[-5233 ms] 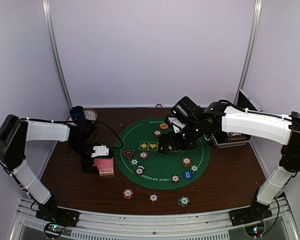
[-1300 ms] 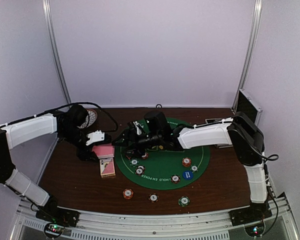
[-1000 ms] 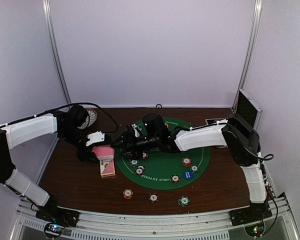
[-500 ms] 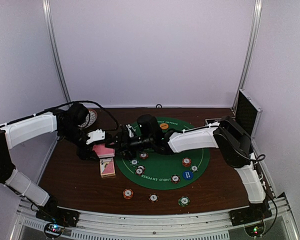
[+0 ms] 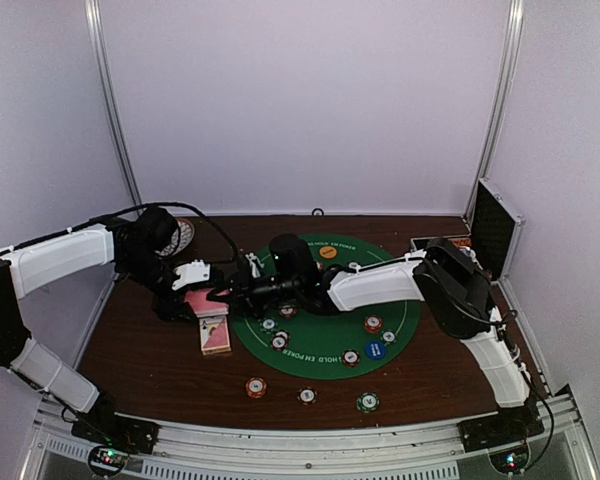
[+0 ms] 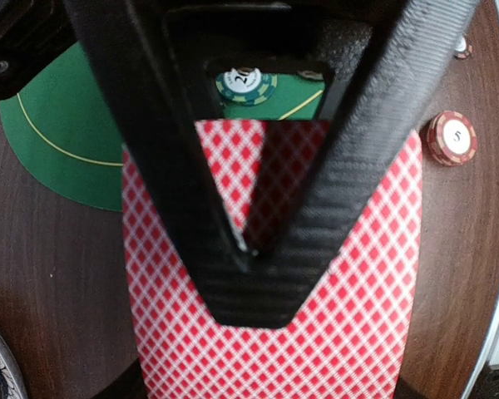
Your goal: Distribute texas hold em gaming equipment
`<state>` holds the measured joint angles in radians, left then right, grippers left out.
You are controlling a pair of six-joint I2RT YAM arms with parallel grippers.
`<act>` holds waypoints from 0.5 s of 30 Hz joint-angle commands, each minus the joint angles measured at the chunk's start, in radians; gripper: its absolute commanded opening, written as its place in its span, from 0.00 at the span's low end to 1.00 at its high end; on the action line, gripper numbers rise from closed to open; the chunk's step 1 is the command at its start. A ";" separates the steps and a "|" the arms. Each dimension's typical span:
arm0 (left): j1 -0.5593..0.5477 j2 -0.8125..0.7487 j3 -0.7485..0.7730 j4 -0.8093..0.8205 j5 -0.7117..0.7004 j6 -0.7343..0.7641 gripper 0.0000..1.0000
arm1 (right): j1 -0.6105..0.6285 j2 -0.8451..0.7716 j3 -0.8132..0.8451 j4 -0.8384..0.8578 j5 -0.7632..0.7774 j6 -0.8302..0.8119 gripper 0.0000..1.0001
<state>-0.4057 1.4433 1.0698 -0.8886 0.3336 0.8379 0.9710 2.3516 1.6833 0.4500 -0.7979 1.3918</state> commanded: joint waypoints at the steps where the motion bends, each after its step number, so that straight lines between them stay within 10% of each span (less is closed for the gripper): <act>1: -0.004 -0.020 0.036 0.016 0.025 -0.009 0.20 | 0.008 0.005 0.029 0.027 -0.011 0.009 0.21; 4: -0.005 -0.021 0.044 -0.011 0.022 -0.005 0.96 | 0.006 -0.001 0.018 0.020 -0.010 0.006 0.18; 15: -0.050 -0.017 0.093 -0.137 0.055 0.043 0.98 | 0.009 -0.001 0.021 0.104 -0.025 0.053 0.16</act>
<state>-0.4145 1.4399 1.1366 -0.9779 0.3531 0.8589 0.9710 2.3528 1.6905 0.4488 -0.8078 1.4128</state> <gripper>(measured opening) 0.975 0.184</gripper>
